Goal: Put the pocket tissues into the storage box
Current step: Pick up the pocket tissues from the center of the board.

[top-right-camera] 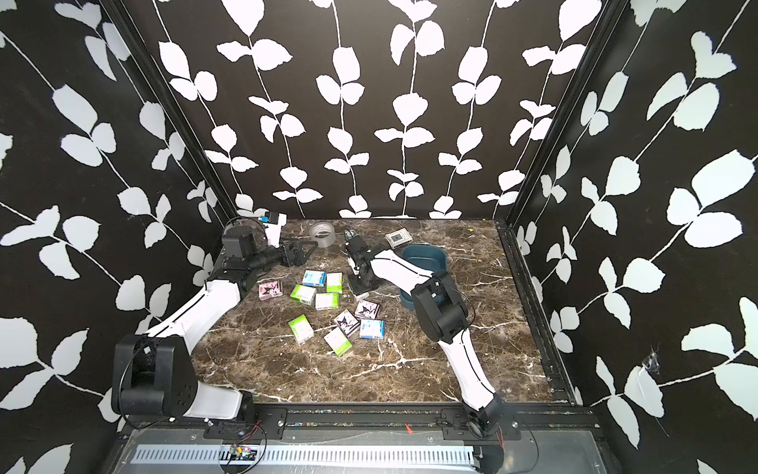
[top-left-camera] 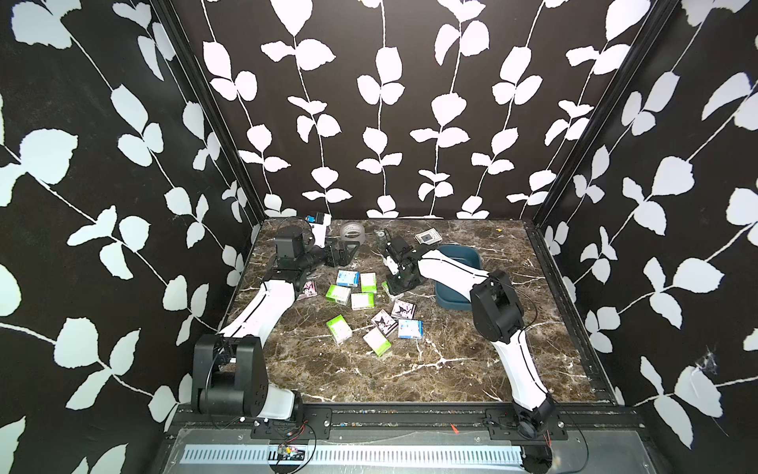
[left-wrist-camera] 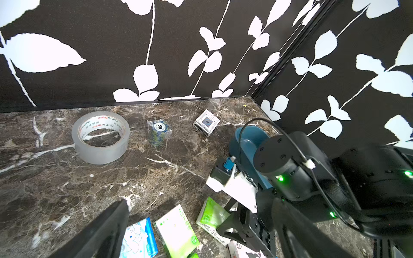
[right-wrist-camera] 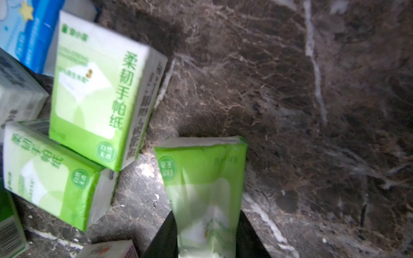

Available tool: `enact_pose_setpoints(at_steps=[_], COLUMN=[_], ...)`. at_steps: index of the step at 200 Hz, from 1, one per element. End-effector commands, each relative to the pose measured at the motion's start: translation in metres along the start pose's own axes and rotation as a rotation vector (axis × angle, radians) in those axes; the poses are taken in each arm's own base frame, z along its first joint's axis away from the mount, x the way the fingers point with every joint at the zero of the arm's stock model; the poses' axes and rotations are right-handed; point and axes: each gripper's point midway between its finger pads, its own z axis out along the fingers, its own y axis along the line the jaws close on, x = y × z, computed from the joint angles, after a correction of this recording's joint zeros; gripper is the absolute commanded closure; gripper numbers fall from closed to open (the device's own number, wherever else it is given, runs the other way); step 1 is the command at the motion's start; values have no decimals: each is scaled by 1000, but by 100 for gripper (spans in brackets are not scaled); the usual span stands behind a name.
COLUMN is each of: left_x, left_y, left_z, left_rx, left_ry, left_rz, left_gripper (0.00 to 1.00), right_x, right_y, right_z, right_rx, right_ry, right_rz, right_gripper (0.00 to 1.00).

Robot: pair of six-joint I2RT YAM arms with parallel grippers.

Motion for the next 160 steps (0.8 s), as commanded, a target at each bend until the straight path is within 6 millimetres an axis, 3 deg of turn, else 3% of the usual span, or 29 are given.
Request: enact_pose_setpoints(at_steps=[1,49,92,132,160], left_x=[-26,-29,-31,-24,-20], left_y=[-15,-15,-18,-26,-34], left_z=[-9,-8,-5,2,7], left_rx=[15,19,26,45,61], left_ry=[-56,-59,-64,-28,-7], left_rz=[42,40,42,63,78], left_gripper=[1,1,1,1,1], right_x=[-33,-57,-48,-15,4], right_y=[3,-25,-86,-154,-181], right_z=[-37,-95,-140,-153,-139], right_rx=[-49,-51,50,155,191], right_ry=[-122,-250,-316,-314,-259], right_rz=[32,93,197,361,428], right_gripper=[63,63,65,65,65])
